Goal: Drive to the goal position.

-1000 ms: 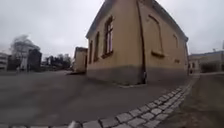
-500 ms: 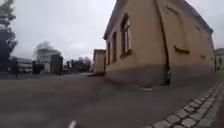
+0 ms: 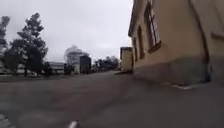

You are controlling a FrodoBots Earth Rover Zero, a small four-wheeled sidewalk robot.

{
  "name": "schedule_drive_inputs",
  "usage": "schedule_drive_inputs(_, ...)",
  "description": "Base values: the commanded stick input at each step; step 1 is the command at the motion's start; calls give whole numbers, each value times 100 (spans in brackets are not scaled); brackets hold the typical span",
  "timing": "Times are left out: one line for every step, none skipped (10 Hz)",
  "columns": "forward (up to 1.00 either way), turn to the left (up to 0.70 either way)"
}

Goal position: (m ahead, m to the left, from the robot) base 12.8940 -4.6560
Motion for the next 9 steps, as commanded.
schedule_drive_inputs(70,1)
schedule_drive_inputs(70,1)
schedule_drive_inputs(70,1)
schedule_drive_inputs(70,1)
schedule_drive_inputs(70,1)
schedule_drive_inputs(70,1)
schedule_drive_inputs(70,1)
schedule_drive_inputs(70,1)
schedule_drive_inputs(70,1)
